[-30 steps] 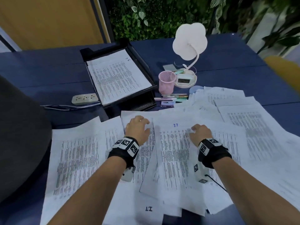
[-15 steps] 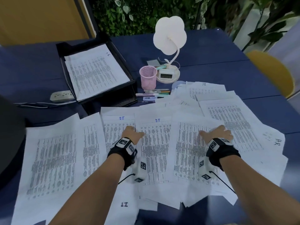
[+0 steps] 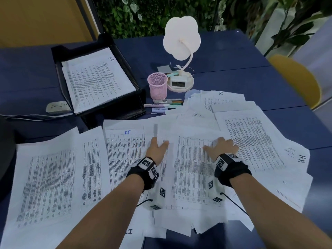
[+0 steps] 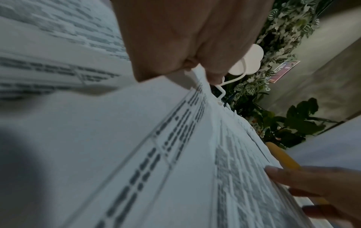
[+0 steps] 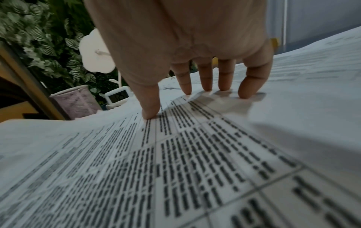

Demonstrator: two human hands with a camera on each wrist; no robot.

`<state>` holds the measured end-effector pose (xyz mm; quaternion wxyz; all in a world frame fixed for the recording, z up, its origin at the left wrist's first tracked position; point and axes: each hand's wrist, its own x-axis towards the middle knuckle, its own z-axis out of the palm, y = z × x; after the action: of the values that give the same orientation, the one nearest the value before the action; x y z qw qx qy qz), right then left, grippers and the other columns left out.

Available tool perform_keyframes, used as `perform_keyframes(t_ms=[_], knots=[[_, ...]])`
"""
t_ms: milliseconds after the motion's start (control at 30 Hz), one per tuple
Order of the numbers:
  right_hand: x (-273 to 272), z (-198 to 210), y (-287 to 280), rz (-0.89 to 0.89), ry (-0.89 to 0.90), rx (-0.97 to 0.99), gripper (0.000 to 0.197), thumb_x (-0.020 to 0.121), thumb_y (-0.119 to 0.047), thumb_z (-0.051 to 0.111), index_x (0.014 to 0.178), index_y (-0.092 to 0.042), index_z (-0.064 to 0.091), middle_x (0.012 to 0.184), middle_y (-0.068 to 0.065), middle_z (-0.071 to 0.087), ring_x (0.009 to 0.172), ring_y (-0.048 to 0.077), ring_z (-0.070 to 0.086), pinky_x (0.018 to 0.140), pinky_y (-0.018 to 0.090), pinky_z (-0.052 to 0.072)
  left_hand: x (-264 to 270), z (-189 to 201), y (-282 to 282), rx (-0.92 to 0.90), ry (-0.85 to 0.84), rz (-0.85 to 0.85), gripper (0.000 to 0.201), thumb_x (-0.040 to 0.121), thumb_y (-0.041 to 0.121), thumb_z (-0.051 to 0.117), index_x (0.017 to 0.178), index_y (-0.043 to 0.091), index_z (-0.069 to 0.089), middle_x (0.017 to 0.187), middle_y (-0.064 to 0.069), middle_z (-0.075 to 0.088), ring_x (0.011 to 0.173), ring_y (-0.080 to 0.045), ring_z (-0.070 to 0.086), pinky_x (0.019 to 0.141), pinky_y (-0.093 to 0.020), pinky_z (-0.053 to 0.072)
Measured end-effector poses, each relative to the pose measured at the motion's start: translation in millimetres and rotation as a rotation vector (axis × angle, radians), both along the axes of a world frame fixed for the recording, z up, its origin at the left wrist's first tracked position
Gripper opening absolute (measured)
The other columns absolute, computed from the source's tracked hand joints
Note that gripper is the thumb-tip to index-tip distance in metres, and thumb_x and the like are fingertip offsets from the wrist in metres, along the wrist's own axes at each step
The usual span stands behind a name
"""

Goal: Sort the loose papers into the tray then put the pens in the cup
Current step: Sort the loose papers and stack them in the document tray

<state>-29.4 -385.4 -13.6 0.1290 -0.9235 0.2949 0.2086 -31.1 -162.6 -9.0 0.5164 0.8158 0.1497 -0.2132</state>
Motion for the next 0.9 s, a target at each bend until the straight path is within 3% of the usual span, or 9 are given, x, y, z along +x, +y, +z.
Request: perform_keyframes(t_ms=[33, 167, 300, 400, 533, 633, 733, 800, 900], knots=[[0.5, 2.0, 2.7, 0.025, 0.0, 0.013, 0.059, 0.08, -0.06, 0.052, 0.121, -0.018, 0.045, 0.127, 0.013, 0.045, 0.119, 0.031, 0.044, 0.093, 0.044, 0.038, -0.7, 0.0, -1.6, 0.01, -0.006, -0.018, 0.071, 0.094, 0.036, 0.055, 0.149, 0.012, 0.017, 0.147, -0.01, 0.036, 0.134, -0.028, 0.038, 0.103, -0.033, 0.034], [6.0, 9.2, 3.6, -0.002, -0.092, 0.101, 0.059, 0.085, -0.05, 0.057, 0.13, -0.014, 0.043, 0.131, 0.014, 0.047, 0.119, 0.03, 0.047, 0.101, 0.037, 0.034, 4.5, -4.1, 5.8, 0.02, -0.056, 0.006, 0.074, 0.087, 0.02, 0.068, 0.147, 0.011, 0.026, 0.15, -0.009, 0.035, 0.136, -0.026, 0.036, 0.107, -0.033, 0.033], [6.7, 7.9, -2.7, -0.115, -0.227, 0.215, 0.079, 0.082, -0.059, 0.057, 0.137, -0.007, 0.038, 0.134, 0.018, 0.046, 0.123, 0.035, 0.045, 0.1, 0.044, 0.038, 12.0, -4.2, 28.0, -0.109, -0.062, 0.058, 0.072, 0.077, 0.032, 0.076, 0.138, 0.023, 0.039, 0.141, -0.002, 0.048, 0.13, -0.022, 0.046, 0.109, -0.048, 0.036], [7.6, 6.9, 5.8, -0.17, -0.352, 0.516, 0.054, 0.091, -0.039, 0.056, 0.131, -0.006, 0.044, 0.114, 0.01, 0.054, 0.103, 0.027, 0.052, 0.088, 0.031, 0.04, 15.2, -2.7, 36.9, -0.224, -0.027, 0.082, 0.071, 0.076, 0.033, 0.076, 0.136, 0.024, 0.04, 0.138, -0.001, 0.051, 0.127, -0.021, 0.048, 0.109, -0.051, 0.036], [9.9, 13.1, 26.7, -0.17, -0.361, 0.818, 0.043, 0.093, -0.018, 0.055, 0.134, -0.013, 0.04, 0.121, 0.009, 0.055, 0.1, 0.021, 0.052, 0.086, 0.027, 0.038, 9.9, 4.0, 28.0, -0.124, -0.076, -0.001, 0.064, 0.089, 0.027, 0.065, 0.144, 0.02, 0.032, 0.139, 0.005, 0.045, 0.128, -0.018, 0.044, 0.111, -0.042, 0.034], [12.4, 15.7, 27.8, -0.218, -0.395, 0.845, 0.034, 0.089, -0.017, 0.062, 0.12, -0.014, 0.048, 0.12, 0.009, 0.057, 0.099, 0.024, 0.054, 0.089, 0.031, 0.043, 11.9, 10.6, 31.1, -0.124, -0.19, 0.079, 0.047, 0.09, 0.023, 0.063, 0.133, 0.02, 0.045, 0.129, 0.004, 0.056, 0.119, -0.016, 0.054, 0.105, -0.039, 0.042], [17.7, 28.3, 27.9, -0.208, -0.415, 0.888, 0.009, 0.089, -0.017, 0.062, 0.095, -0.013, 0.057, 0.106, 0.012, 0.064, 0.09, 0.028, 0.06, 0.08, 0.037, 0.049, 20.4, 26.3, 40.2, -0.2, -0.308, 0.227, 0.029, 0.088, 0.014, 0.064, 0.114, 0.021, 0.052, 0.114, -0.001, 0.065, 0.105, -0.018, 0.063, 0.096, -0.04, 0.05], [23.4, 43.8, 32.2, -0.142, -0.557, 0.855, 0.012, 0.091, -0.016, 0.059, 0.082, -0.014, 0.053, 0.086, 0.008, 0.058, 0.07, 0.019, 0.053, 0.066, 0.029, 0.045, 25.5, 43.5, 42.7, -0.231, -0.366, 0.24, 0.03, 0.088, 0.015, 0.064, 0.115, 0.018, 0.052, 0.113, -0.002, 0.066, 0.105, -0.019, 0.064, 0.095, -0.04, 0.05], [32.8, 76.0, 46.6, -0.064, -0.815, 0.885, 0.011, 0.092, -0.011, 0.056, 0.082, -0.011, 0.051, 0.079, 0.003, 0.058, 0.064, 0.007, 0.051, 0.06, 0.017, 0.042, 32.1, 68.6, 44.7, -0.225, -0.435, 0.275, 0.044, 0.092, 0.02, 0.061, 0.132, 0.011, 0.046, 0.124, 0.005, 0.058, 0.117, -0.008, 0.056, 0.105, -0.036, 0.043]])
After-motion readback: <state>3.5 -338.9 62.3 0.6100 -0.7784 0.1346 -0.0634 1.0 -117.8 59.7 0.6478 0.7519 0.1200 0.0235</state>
